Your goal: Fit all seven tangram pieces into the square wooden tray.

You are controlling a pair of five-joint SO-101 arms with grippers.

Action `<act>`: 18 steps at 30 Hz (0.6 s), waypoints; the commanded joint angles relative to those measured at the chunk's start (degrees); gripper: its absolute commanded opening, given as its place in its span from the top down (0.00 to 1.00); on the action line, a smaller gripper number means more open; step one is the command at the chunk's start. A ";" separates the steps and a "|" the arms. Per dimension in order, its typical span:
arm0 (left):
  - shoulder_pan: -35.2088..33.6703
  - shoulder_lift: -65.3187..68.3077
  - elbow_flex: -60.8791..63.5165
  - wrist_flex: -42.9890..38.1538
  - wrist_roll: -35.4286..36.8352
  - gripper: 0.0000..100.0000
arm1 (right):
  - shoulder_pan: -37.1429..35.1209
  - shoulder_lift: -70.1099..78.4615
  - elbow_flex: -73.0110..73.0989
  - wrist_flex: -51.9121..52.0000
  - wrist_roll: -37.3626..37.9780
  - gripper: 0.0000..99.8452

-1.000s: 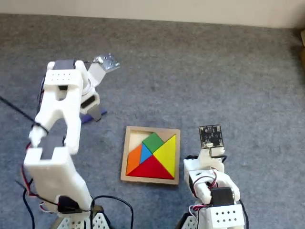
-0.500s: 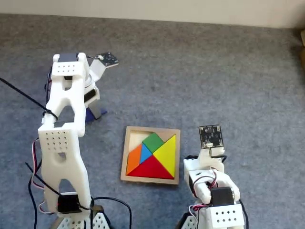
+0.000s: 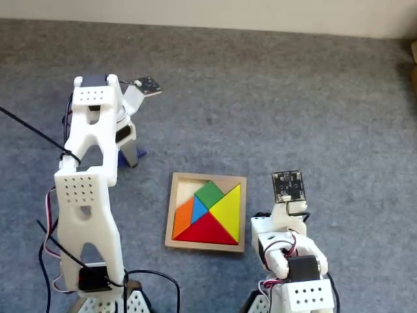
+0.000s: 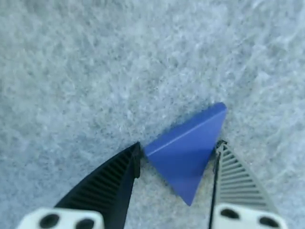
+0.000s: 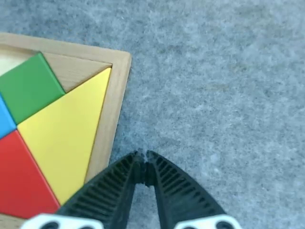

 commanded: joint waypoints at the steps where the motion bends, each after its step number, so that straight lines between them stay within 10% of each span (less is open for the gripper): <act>1: -0.04 0.04 -1.27 -0.35 -0.26 0.79 | -0.40 -0.57 8.48 0.31 -0.26 0.98; 18: 3.47 -6.64 -1.89 6.59 0.97 0.93 | -0.40 -0.57 8.48 0.31 -0.26 0.98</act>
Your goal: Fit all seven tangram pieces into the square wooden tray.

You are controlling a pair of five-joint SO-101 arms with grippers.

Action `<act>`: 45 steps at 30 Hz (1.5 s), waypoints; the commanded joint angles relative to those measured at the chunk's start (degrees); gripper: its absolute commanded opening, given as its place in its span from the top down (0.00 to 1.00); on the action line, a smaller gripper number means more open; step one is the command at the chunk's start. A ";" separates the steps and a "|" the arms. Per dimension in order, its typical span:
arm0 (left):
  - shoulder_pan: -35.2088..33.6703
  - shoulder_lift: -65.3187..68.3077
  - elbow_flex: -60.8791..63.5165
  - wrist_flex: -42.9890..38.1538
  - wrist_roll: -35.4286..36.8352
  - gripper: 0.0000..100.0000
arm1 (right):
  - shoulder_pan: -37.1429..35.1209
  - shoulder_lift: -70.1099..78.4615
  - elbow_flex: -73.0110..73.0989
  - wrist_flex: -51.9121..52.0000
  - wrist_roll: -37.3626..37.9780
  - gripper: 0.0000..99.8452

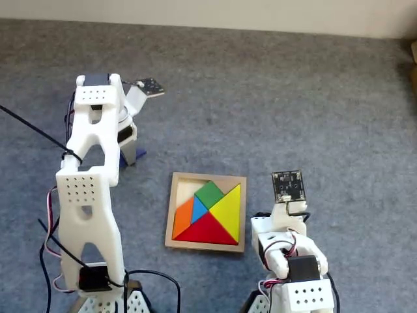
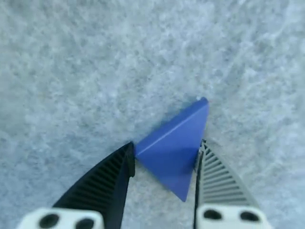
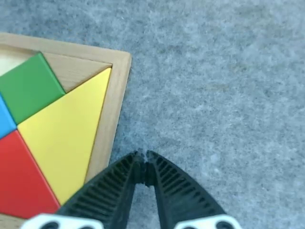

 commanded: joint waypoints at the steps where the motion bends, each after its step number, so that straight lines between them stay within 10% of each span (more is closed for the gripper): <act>1: 2.68 -7.08 -1.27 2.55 2.81 0.93 | -0.40 -0.57 8.48 0.31 -0.26 0.98; 19: 21.32 -40.48 28.44 2.29 20.75 0.93 | -0.40 -0.57 8.48 0.31 -0.26 0.98; 38: 28.35 -40.92 46.99 -17.05 29.36 0.93 | -0.40 -0.57 8.48 0.31 -0.26 0.98; 45: 28.09 -40.92 48.13 -18.81 36.57 0.76 | -0.40 -0.57 8.48 0.31 -0.26 0.98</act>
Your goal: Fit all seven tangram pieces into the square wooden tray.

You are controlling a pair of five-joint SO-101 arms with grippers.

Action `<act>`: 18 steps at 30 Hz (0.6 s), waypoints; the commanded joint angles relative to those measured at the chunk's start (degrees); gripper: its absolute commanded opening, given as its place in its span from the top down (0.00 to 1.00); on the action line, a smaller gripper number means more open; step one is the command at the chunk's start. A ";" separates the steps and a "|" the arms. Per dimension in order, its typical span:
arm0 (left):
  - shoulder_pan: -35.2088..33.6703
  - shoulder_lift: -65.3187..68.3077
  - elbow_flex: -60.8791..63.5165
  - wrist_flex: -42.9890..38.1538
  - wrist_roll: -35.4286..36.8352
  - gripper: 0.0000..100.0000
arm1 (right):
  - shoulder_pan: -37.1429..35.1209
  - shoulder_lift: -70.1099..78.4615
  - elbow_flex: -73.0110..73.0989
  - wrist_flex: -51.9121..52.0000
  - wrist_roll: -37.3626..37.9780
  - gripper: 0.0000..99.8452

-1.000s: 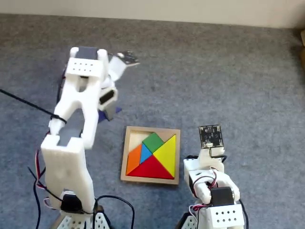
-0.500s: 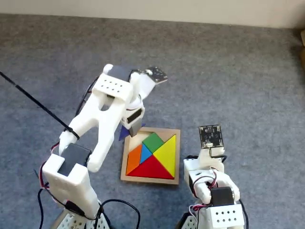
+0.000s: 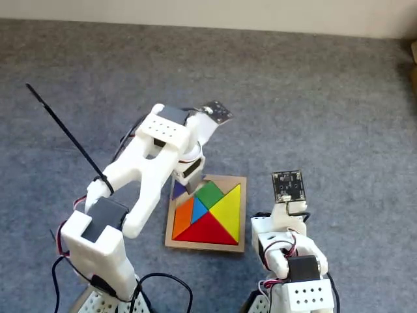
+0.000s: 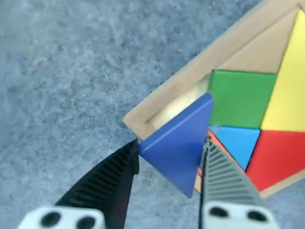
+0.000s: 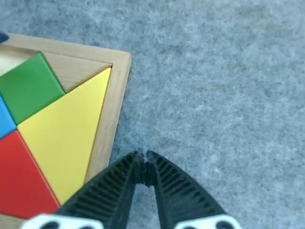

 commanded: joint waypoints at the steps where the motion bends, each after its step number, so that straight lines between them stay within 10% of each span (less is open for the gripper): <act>1: 0.75 -3.21 -0.84 -0.53 2.64 0.76 | -0.40 -0.57 8.48 0.31 -0.26 0.98; 18: 0.48 -10.77 -0.48 2.20 2.73 0.85 | -0.40 -0.57 8.48 0.31 -0.26 0.98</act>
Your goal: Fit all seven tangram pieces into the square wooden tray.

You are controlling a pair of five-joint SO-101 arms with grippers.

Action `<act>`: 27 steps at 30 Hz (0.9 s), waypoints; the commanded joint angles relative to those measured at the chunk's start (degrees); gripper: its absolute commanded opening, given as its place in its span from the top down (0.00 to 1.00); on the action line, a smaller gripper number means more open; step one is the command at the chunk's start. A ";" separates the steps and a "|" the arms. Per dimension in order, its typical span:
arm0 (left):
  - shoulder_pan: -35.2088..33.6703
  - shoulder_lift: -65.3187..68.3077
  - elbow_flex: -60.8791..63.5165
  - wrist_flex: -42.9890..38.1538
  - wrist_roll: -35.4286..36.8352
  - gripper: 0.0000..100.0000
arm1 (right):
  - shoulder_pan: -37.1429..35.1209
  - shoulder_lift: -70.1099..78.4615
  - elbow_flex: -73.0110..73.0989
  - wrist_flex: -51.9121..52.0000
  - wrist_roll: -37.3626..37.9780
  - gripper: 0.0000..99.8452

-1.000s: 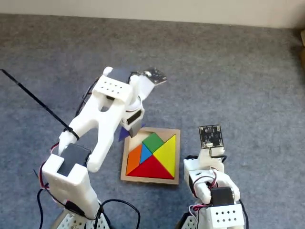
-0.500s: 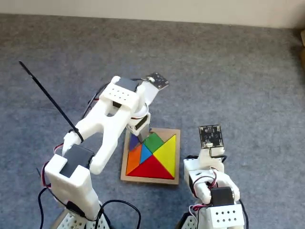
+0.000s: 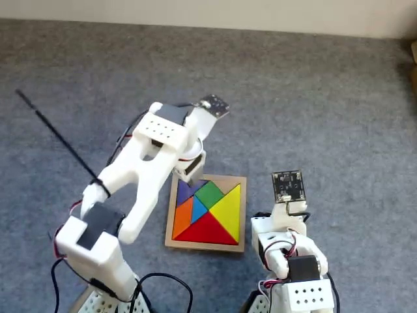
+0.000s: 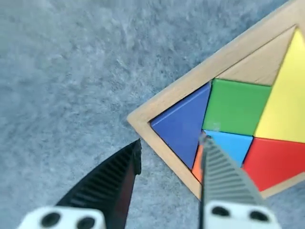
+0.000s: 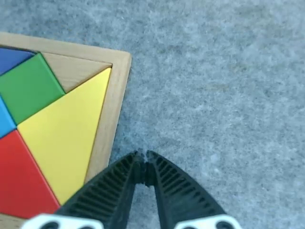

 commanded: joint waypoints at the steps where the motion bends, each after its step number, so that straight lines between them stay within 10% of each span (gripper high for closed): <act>1: 0.48 -8.04 -0.48 2.81 0.44 0.86 | -0.40 -0.57 8.48 0.31 -0.26 0.98; 27: -12.62 -60.00 45.23 -16.18 7.38 0.99 | -0.40 -0.57 8.48 0.31 -0.26 0.98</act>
